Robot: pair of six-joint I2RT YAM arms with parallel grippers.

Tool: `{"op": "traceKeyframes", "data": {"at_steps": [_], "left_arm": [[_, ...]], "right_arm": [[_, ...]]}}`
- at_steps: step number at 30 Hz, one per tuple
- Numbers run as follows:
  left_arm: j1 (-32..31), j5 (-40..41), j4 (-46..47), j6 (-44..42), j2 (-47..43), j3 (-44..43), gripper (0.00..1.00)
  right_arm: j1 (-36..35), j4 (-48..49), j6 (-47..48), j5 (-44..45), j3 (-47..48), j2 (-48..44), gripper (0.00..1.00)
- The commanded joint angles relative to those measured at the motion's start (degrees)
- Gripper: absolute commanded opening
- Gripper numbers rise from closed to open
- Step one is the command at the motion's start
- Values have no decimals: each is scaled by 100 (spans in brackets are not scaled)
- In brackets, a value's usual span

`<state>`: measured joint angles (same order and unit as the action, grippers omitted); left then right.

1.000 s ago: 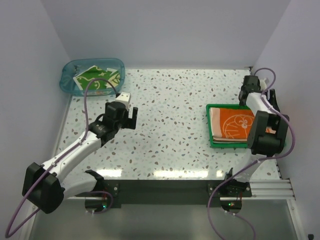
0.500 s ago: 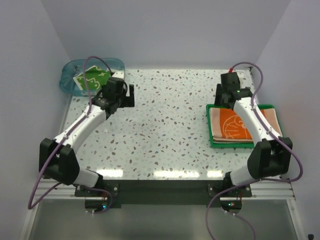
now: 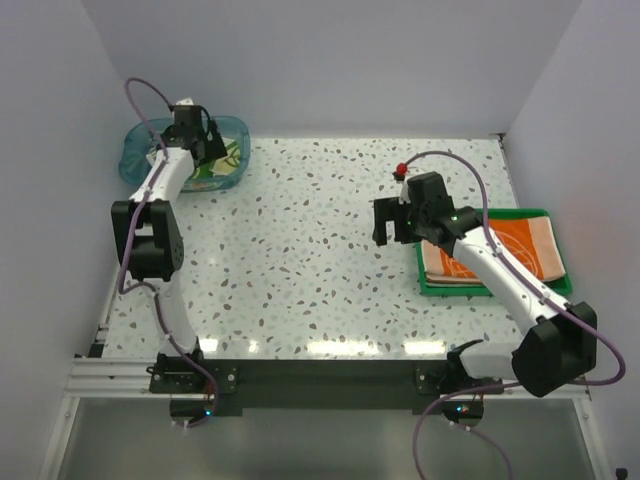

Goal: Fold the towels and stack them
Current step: Grab crumpled towel, then move the towel to the center of the board

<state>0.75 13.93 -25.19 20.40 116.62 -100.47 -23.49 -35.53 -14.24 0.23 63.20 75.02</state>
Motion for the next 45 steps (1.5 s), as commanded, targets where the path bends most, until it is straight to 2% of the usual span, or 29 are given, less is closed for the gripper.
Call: {"op": "traceKeyframes", "data": {"at_steps": [1, 8, 11, 12, 14, 15, 18, 19, 20, 21, 29, 32, 38, 42, 44, 45], "left_arm": [[-75, -548, 303, -115, 483, -658, 97], [-75, -1077, 963, -230, 1423, -1009, 89], [-75, -1068, 1025, -256, 1706, -1159, 80], [-75, -1059, 1103, -274, 1750, -1160, 73], [-75, -1042, 1156, -230, 1820, -1168, 65], [-75, -1085, 1183, -221, 1838, -1168, 54], [74, -1103, 1227, -291, 1830, -1124, 33], [74, -1086, 1244, -326, 1742, -1072, 17], [83, -1068, 1253, -413, 1672, -1037, 11], [83, -1051, 1279, -458, 1576, -993, 0], [-22, -1367, 1201, -555, -269, -694, 0], [-365, -1332, 876, -555, -1034, -747, 0], [-1471, -1367, 445, -616, -2502, -124, 0], [-2568, -1367, 374, -722, -3529, 1025, 0], [-2895, -1489, 339, -836, -3803, 1484, 0], [-3166, -1594, 322, -897, -3926, 1982, 0]], "right_arm": [[-95, 468, 105, -620, -211, -260, 99], [-121, 336, 386, -638, -413, -524, 98], [-121, 249, 466, -743, -458, -612, 98], [-121, 222, 466, -796, -458, -620, 98], [-130, 204, 457, -823, -493, -699, 99], [-113, 204, 448, -823, -510, -734, 98], [-121, 204, 431, -823, -537, -866, 98], [-121, 169, 431, -779, -528, -884, 98], [-121, 143, 440, -761, -502, -928, 98], [-121, 117, 440, -744, -484, -937, 98], [-130, 55, 554, -392, -125, -981, 98], [-112, 116, 633, -269, 121, -920, 98], [-121, 362, 844, 240, 579, -779, 98], [-121, 643, 949, 425, 694, -796, 98], [-121, 714, 985, 539, 676, -796, 98], [-121, 714, 1011, 557, 676, -779, 98]]}}
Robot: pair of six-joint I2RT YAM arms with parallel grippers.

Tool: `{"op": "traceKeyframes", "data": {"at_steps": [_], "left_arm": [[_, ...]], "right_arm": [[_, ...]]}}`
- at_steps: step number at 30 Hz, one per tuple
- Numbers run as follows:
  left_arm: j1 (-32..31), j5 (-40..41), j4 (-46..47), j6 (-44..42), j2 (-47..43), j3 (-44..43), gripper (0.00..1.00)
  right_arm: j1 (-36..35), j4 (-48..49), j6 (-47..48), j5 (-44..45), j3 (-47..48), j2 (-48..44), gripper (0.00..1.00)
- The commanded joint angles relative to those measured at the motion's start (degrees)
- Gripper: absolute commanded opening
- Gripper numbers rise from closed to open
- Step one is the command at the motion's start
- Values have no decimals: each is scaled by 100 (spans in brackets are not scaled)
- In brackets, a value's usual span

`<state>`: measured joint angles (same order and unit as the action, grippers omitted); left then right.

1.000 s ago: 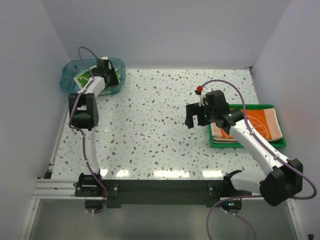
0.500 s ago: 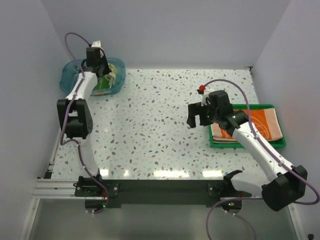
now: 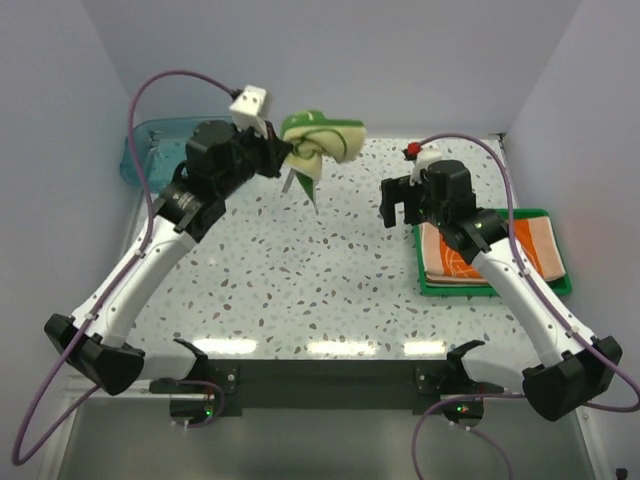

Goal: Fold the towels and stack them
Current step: Move the towel to the center of the board

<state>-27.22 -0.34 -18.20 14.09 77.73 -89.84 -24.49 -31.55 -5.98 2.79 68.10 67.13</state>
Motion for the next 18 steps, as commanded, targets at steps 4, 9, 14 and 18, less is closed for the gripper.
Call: {"op": "traceKeyframes", "data": {"at_steps": [4, 9, 14, 18], "left_arm": [[-1011, -300, -631, -713, -425, 2142, 13], [-1969, 498, -958, -557, -767, 3102, 51], [-2006, 596, -571, 479, -1278, 3535, 78], [-1928, 1325, -825, 1437, -981, 3719, 70]], "right_arm": [[-21, 202, 220, 249, 143, 89, 98], [-21, 44, 264, -224, 81, 282, 98], [-38, -430, 352, -656, 274, 897, 94], [-152, -545, 369, -1043, 415, 1450, 78]]}}
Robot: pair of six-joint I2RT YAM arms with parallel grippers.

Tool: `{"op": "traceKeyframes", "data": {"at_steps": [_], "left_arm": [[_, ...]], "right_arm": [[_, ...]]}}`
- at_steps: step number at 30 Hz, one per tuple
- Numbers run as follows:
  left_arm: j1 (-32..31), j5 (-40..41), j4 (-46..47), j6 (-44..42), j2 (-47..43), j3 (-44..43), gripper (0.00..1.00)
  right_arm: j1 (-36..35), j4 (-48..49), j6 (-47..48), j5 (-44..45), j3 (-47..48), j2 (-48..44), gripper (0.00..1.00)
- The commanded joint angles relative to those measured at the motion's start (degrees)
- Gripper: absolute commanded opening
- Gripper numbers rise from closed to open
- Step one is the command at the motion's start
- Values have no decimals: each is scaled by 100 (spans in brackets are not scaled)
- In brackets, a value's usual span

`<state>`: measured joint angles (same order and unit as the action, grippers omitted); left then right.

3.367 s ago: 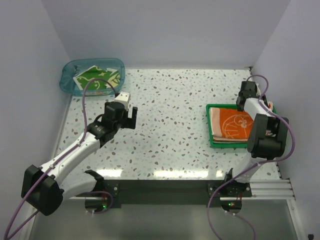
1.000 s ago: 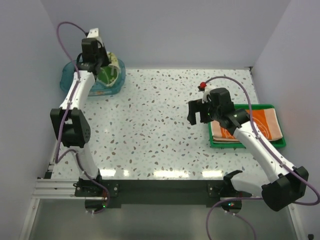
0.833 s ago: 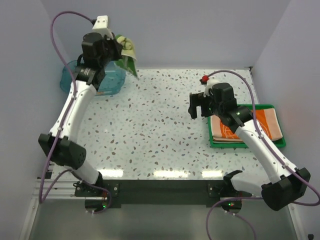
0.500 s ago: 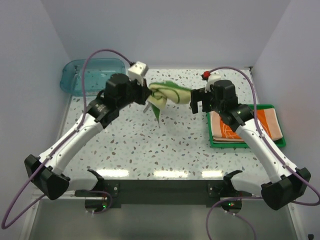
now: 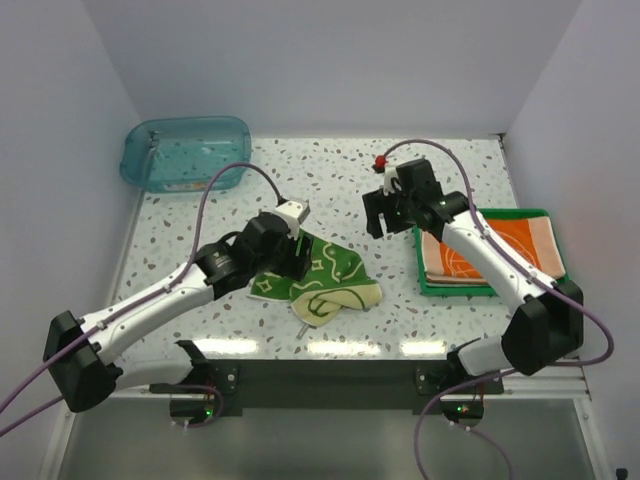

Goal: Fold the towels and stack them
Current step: Move the towel to the center of the board

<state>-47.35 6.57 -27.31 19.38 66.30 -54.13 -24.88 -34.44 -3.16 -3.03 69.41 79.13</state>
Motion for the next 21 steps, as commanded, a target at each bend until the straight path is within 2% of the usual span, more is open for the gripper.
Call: {"op": "traceKeyframes", "data": {"at_steps": [1, 4, 6, 7, 10, 13, 17, 21], "left_arm": [[138, 635, 59, 1180, 225, 200, 69], [586, 320, 155, 1463, 514, 438, 67], [823, 152, 357, 1525, 716, 595, 62], [876, 143, 375, 1517, 778, 623, 61], [991, 309, 472, 1464, 1024, 640, 57], [1123, 389, 542, 1411, 1288, 632, 54], [1211, 380, 692, 1315, 1683, 623, 50], [1290, 433, 780, 1139, 2096, 465, 50]], "right_arm": [[-157, -283, 105, -558, 414, 487, 75], [-403, -388, 122, -576, 608, 1023, 61], [-613, -406, 114, -559, 679, 1261, 55], [-684, -406, 88, -550, 706, 1393, 48], [-912, -389, -18, -515, 750, 1877, 40], [-1132, -441, -115, -515, 785, 2281, 35], [-1255, -301, -404, -541, 496, 2510, 16], [-1335, -309, -790, -532, -153, 2388, 17]]}}
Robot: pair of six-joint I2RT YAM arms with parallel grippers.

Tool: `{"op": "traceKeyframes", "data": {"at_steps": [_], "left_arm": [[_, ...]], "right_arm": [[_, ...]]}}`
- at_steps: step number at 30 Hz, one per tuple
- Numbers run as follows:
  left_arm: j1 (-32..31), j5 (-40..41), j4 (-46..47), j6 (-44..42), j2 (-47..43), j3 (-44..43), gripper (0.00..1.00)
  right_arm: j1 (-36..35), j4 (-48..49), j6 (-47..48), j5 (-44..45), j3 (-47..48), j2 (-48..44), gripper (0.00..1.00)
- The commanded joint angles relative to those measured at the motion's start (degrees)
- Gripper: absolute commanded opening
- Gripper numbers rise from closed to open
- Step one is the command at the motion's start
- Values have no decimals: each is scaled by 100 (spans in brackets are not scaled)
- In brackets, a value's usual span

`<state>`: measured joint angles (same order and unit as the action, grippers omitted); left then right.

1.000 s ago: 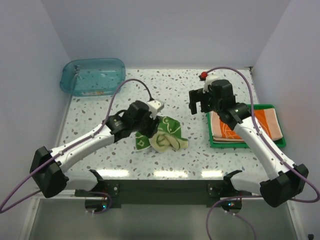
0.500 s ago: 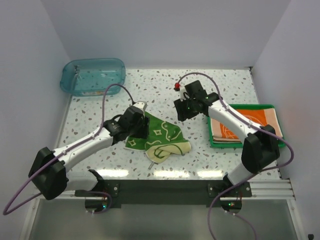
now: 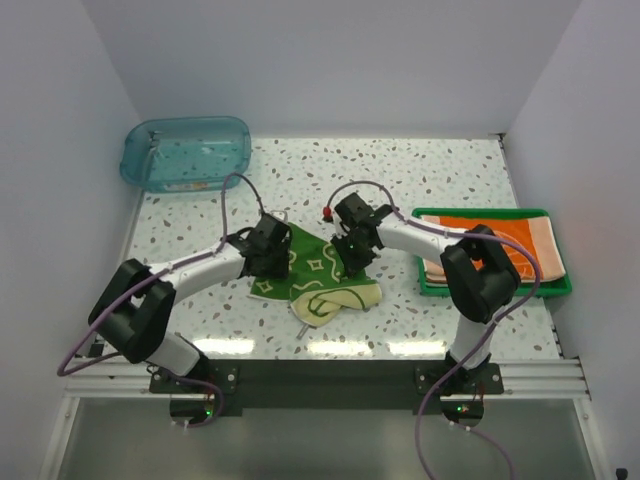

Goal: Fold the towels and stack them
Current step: Move the towel to the center of the board, then flatten out the crumpled towel

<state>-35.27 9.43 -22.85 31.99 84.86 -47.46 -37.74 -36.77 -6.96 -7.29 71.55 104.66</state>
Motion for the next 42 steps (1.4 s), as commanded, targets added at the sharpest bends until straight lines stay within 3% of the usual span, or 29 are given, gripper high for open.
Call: {"op": "traceKeyframes", "data": {"at_steps": [1, 7, 12, 17, 20, 25, 31, 36, 42], "left_arm": [[99, 147, 351, -157, 337, -263, 50], [169, 94, 422, -430, 1155, -913, 50], [152, -616, 667, -737, 1595, -1441, 54], [2, -1758, 1125, -1054, 1176, -1267, 60], [28, -1578, 1222, -967, 404, -837, 65], [484, -1137, 924, -677, -452, -396, 71], [1047, -1250, 888, -597, -357, -141, 74], [1268, -1312, 896, -422, -66, -35, 73], [1382, -1356, 1133, -140, 250, 53, 67]], "right_arm": [[-67, -93, -490, -97, -492, -226, 17], [-260, -216, -1280, -211, -1546, -1068, 18], [-743, -462, -1685, -510, -1960, -1571, 20], [-929, -769, -1528, -853, -1698, -2177, 30], [-867, -1339, -1168, -161, -1031, -2363, 41], [-183, -1315, -430, 202, -54, -2003, 59], [600, -533, 362, -219, 658, -1039, 63], [1022, -243, 406, -615, 1343, -210, 64], [1163, 100, 204, -572, 1529, 414, 63]]}}
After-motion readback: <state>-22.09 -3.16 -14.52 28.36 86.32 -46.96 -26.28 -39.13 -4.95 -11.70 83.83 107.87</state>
